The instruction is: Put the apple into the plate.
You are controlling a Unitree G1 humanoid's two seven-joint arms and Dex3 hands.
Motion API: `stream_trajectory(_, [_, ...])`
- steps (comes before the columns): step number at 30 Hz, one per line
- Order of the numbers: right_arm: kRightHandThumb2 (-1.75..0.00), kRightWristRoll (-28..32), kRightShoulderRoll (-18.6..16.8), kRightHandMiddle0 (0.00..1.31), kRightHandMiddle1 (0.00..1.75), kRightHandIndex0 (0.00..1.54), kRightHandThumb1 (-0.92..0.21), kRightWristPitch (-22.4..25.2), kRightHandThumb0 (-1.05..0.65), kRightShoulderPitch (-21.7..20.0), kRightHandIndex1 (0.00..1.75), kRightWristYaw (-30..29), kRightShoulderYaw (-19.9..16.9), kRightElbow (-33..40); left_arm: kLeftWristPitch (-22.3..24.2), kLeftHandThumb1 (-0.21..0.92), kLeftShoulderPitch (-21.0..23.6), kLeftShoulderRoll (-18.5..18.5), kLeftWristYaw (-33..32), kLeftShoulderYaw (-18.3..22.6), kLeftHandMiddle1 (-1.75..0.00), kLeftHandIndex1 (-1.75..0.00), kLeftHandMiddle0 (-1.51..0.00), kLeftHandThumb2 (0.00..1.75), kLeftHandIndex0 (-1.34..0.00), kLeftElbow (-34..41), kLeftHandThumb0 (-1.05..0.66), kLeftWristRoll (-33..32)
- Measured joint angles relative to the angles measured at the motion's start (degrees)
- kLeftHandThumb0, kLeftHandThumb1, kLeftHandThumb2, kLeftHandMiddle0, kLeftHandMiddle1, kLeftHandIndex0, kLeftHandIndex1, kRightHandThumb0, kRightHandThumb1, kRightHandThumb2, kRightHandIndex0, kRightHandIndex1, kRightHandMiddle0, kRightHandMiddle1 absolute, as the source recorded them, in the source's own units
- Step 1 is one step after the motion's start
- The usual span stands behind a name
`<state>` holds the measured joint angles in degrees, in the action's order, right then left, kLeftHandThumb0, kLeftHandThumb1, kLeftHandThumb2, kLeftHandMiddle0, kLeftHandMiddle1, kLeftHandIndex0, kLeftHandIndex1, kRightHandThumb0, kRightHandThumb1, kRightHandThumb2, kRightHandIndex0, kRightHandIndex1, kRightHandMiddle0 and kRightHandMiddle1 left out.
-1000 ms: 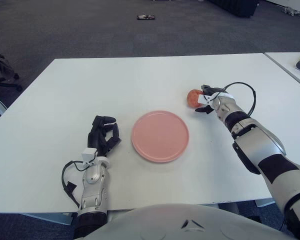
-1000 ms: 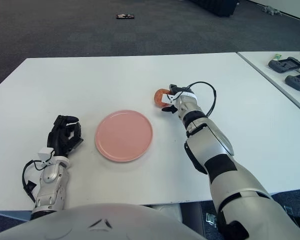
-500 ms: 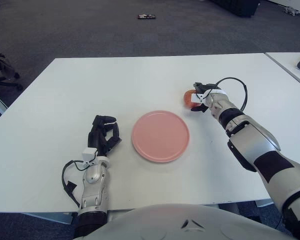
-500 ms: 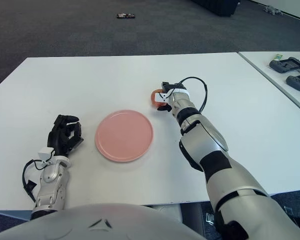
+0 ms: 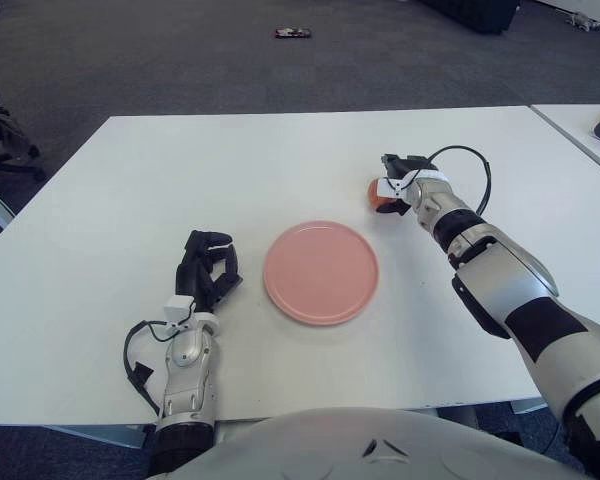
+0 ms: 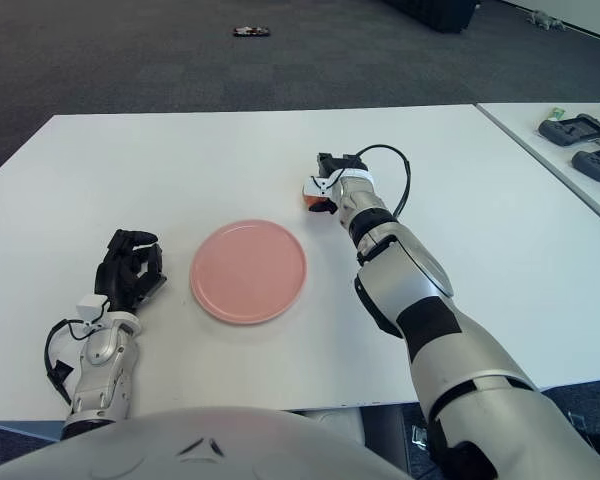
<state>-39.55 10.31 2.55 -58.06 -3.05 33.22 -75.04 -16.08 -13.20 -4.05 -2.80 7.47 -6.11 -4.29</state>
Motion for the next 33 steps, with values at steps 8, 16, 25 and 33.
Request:
stream_trajectory(8, [-0.71,0.14,0.0,0.0,0.0,0.0,-0.5,-0.28,-0.93,-0.04,0.0,-1.32,-0.38,0.6,0.01,0.66,0.2,0.21,0.06,0.01,-1.75,-1.75,-0.82,0.89,-0.35,-0.28,-0.39,-0.01])
stream_trajectory(16, [-0.7,0.09,-0.16,0.0,0.0,0.0,-0.49,-0.78,-0.92,-0.5,0.0,-1.08,-0.3,1.02,-0.46,0.65,0.5,0.22,0.06,0.09,-1.75,-1.75,-0.81,0.9,-0.36,-0.75,-0.39,-0.02])
stream_trajectory(25, [-0.7,-0.06,-0.86,0.0,0.0,0.0,-0.49,-0.83,-0.91,-1.64,0.0,0.69,0.08,1.03,-0.62,0.67,0.49,0.09,0.06,0.15,-1.75,-1.75,-0.79,0.88,-0.34,-0.8,-0.38,-0.08])
stream_trajectory(33, [-0.71,-0.25,-2.13,0.0,0.0,0.0,-0.51,-0.23,-0.92,-1.66,0.0,2.49,0.64,0.55,-0.63,0.67,0.46,0.12,0.06,0.15,-1.75,-1.75,-0.81,0.87,-0.34,-0.78,-0.38,-0.05])
